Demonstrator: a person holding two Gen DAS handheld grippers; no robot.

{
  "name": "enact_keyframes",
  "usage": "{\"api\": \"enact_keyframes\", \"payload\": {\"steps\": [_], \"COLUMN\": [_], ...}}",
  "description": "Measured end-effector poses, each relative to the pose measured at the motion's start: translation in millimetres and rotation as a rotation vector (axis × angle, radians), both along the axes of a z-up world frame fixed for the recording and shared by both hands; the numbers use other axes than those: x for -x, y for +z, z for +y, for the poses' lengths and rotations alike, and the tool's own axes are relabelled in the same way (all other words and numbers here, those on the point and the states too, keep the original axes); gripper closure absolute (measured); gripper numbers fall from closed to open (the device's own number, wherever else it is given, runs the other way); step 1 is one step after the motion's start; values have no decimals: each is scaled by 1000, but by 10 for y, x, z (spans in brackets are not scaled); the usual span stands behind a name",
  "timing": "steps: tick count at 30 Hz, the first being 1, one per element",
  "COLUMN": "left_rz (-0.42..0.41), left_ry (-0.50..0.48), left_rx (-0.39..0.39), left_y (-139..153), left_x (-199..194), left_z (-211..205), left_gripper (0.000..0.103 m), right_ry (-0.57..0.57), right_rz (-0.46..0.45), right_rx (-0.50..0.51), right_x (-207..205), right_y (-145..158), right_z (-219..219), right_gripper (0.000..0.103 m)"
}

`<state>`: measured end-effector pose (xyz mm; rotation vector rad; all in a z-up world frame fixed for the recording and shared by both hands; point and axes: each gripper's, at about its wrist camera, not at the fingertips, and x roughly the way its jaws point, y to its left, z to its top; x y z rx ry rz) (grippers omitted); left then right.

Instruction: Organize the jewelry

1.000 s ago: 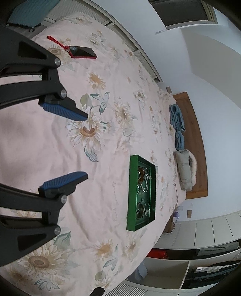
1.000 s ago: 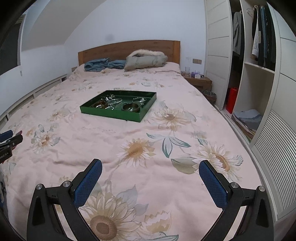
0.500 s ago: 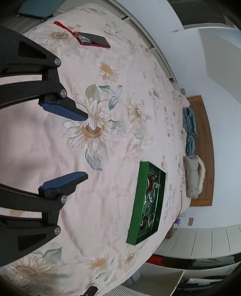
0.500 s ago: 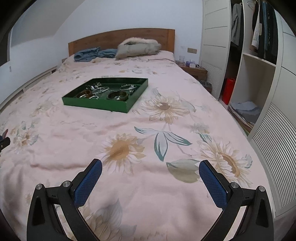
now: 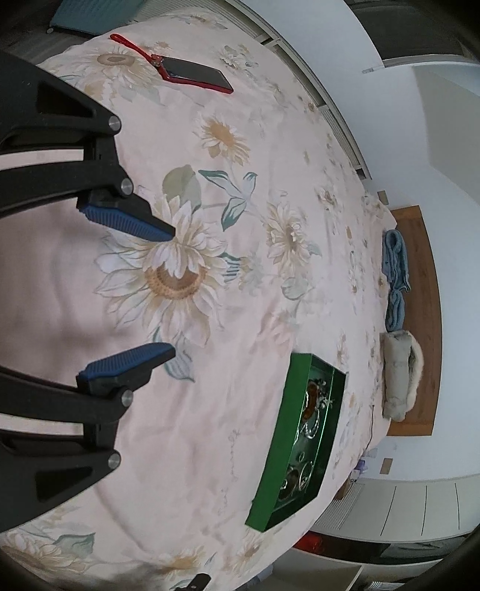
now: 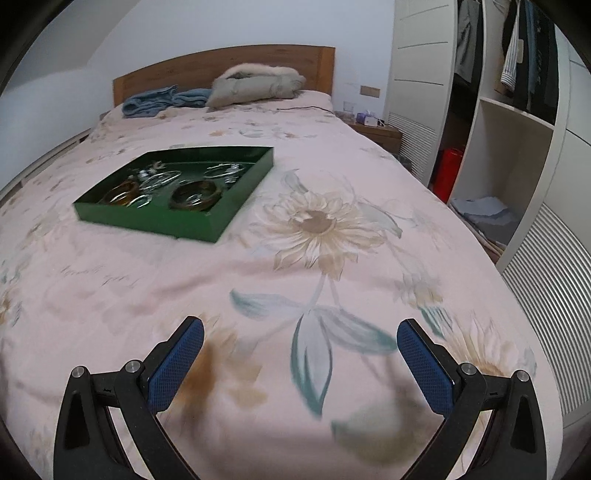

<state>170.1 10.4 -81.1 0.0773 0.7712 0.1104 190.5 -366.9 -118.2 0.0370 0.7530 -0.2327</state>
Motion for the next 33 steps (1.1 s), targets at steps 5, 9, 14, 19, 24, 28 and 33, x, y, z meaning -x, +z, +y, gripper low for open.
{"api": "enact_keyframes", "payload": {"steps": [5, 9, 14, 19, 24, 28, 33], "left_rz": [-6, -22, -38, -74, -97, -125, -141], "left_ry": [3, -10, -8, 12, 80, 141, 208], "left_rx": [6, 23, 65, 95, 72, 57, 66], "left_y": [-21, 0, 32, 102, 59, -58, -273], "left_x": [-166, -282, -453, -641, -916, -1029, -1081], "left_z": [15, 17, 50, 98, 134, 230, 413], "left_gripper": [48, 48, 48, 48, 48, 48, 48], "right_ry": [6, 5, 5, 3, 3, 3, 2], "right_rz": [83, 131, 131, 132, 132, 132, 132], "right_rx": [-71, -79, -79, -71, -72, -72, -72], "right_x": [-367, -437, -419, -412, -427, -426, -428], "right_y": [-279, -408, -420, -422, -435, -434, -436], "right_z": [-160, -175, -164, -163, -168, -167, -169], "right_gripper": [0, 0, 0, 0, 0, 0, 0]}}
